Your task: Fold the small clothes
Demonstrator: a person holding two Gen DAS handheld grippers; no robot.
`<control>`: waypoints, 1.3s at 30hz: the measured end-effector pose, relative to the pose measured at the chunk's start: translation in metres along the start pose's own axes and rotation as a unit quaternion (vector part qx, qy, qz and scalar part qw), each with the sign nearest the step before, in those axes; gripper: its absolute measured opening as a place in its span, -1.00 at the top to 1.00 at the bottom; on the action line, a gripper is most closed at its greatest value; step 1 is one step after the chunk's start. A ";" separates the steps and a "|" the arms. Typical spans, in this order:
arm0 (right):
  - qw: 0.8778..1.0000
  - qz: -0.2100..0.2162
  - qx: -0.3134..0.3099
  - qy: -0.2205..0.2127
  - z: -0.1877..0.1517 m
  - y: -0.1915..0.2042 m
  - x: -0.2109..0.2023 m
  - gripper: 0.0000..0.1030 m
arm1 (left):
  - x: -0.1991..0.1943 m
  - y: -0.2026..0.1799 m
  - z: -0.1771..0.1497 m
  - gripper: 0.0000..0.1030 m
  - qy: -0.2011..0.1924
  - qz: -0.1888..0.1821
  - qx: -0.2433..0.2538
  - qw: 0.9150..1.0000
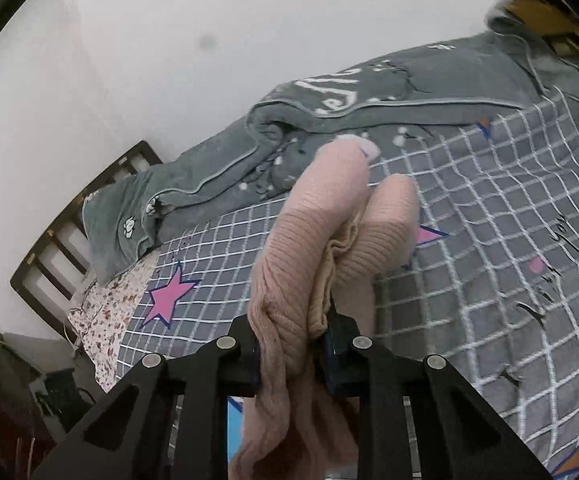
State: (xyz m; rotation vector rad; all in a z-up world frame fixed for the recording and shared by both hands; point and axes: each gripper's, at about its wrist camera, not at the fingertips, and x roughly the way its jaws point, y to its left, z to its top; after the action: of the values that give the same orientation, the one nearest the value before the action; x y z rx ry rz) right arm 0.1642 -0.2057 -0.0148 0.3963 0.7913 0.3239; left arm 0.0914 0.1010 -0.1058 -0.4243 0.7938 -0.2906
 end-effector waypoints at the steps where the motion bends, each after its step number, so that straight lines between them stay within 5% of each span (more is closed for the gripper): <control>1: 1.000 -0.010 -0.004 0.005 0.004 0.010 0.004 0.57 | -0.002 0.004 0.002 -0.24 -0.002 0.001 -0.003 1.000; 7: 1.000 -0.020 -0.017 0.008 0.020 0.056 0.022 0.59 | -0.012 0.025 0.022 -0.24 -0.019 0.006 -0.020 1.000; 14: 0.999 0.033 0.006 -0.009 0.035 0.069 0.035 0.60 | -0.015 0.033 0.040 -0.24 -0.042 0.015 -0.009 0.999; 18: 0.998 0.053 0.024 -0.009 0.011 0.025 0.049 0.60 | -0.003 0.033 0.043 -0.24 -0.038 0.007 0.001 0.999; 24: 0.996 0.023 0.083 0.019 -0.040 -0.096 0.068 0.57 | 0.025 0.017 0.042 -0.24 -0.013 0.002 0.023 1.000; 26: 0.994 0.042 0.101 0.028 -0.047 -0.119 0.066 0.42 | 0.034 0.008 0.043 -0.24 -0.009 -0.001 0.028 1.000; 28: 0.996 0.035 0.080 0.027 -0.045 -0.120 0.058 0.28 | 0.038 0.001 0.046 -0.24 -0.009 -0.009 0.031 0.999; 35: 0.997 0.007 -0.057 -0.047 -0.011 -0.073 0.030 0.28 | 0.061 -0.039 0.073 -0.24 -0.015 -0.011 0.055 0.998; 39: 0.992 0.000 -0.116 -0.038 -0.010 -0.055 0.052 0.28 | 0.088 -0.062 0.073 -0.24 0.005 0.023 0.091 0.996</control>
State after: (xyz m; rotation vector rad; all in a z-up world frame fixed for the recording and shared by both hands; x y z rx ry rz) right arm 0.1982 -0.2297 -0.0791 0.1892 0.6695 0.3945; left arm 0.1981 0.0295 -0.0861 -0.2342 0.7789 -0.3195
